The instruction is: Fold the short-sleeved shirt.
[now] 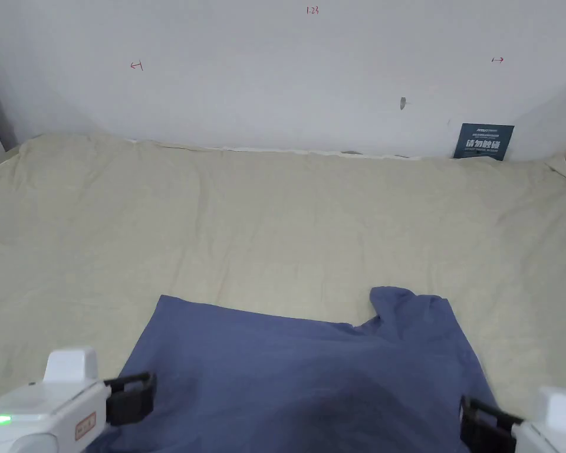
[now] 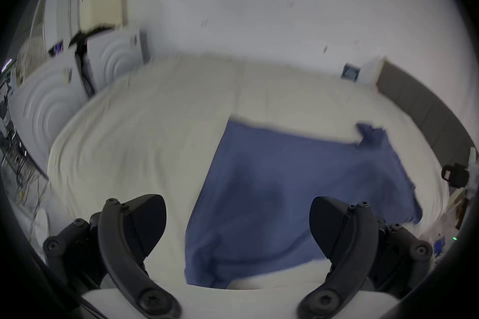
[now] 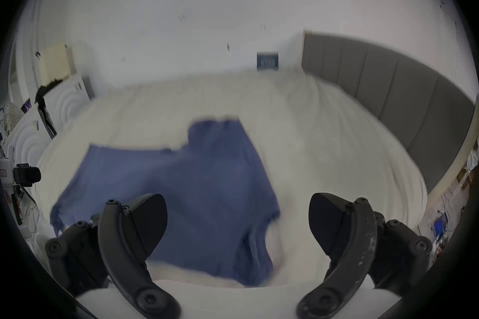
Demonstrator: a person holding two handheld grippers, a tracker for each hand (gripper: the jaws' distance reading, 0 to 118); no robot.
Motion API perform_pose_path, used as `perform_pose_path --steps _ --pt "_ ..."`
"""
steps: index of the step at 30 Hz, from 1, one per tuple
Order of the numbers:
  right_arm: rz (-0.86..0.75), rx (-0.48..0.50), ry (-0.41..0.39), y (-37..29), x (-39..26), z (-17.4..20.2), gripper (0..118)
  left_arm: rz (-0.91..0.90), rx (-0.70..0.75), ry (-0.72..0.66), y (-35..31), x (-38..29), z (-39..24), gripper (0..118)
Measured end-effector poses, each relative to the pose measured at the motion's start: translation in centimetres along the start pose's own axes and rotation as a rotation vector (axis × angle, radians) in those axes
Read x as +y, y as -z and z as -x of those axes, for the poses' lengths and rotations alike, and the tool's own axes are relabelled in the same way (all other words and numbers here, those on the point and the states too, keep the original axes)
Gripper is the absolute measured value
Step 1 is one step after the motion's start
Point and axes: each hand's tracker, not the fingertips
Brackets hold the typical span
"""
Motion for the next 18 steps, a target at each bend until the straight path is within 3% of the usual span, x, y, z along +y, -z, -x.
perform_pose_path --steps 2,3,5,7,9,10,11,12,13,18 --pt "-0.109 0.006 -0.011 -1.7 2.7 1.0 113 -0.142 -0.016 0.019 -2.7 1.6 -3.2 114" --pt "-0.159 0.008 -0.015 -2.5 3.7 1.4 113 -0.194 -0.019 0.023 -0.8 4.0 -0.8 114" --pt "-0.244 0.009 -0.028 -3.7 5.6 2.2 112 -0.286 -0.017 0.016 -2.2 5.5 -2.7 113" --pt "-0.320 0.003 -0.037 -4.9 7.1 2.9 106 -0.370 -0.023 0.013 -3.6 6.9 -4.6 107" --pt "-0.384 -0.008 -0.057 -5.6 8.0 3.6 87 -0.429 -0.041 0.023 -2.1 5.8 -2.3 81" --pt "-0.404 -0.015 -0.063 -5.8 8.3 3.9 74 -0.455 -0.042 0.034 -2.2 5.9 -2.4 59" --pt "-0.415 -0.025 -0.069 -5.9 8.6 4.2 49 -0.473 -0.046 0.050 -2.5 9.1 -3.8 19" --pt "-0.435 -0.025 -0.079 -5.9 8.7 4.3 24 -0.476 -0.054 0.060 -2.4 9.1 -3.7 1" --pt "-0.460 -0.030 -0.087 -5.7 8.9 4.5 5 -0.479 -0.056 0.070 -1.9 8.9 -3.3 1" --pt "-0.461 -0.027 -0.070 -4.5 9.7 4.7 2 -0.434 -0.089 0.063 1.3 10.7 -5.2 0"
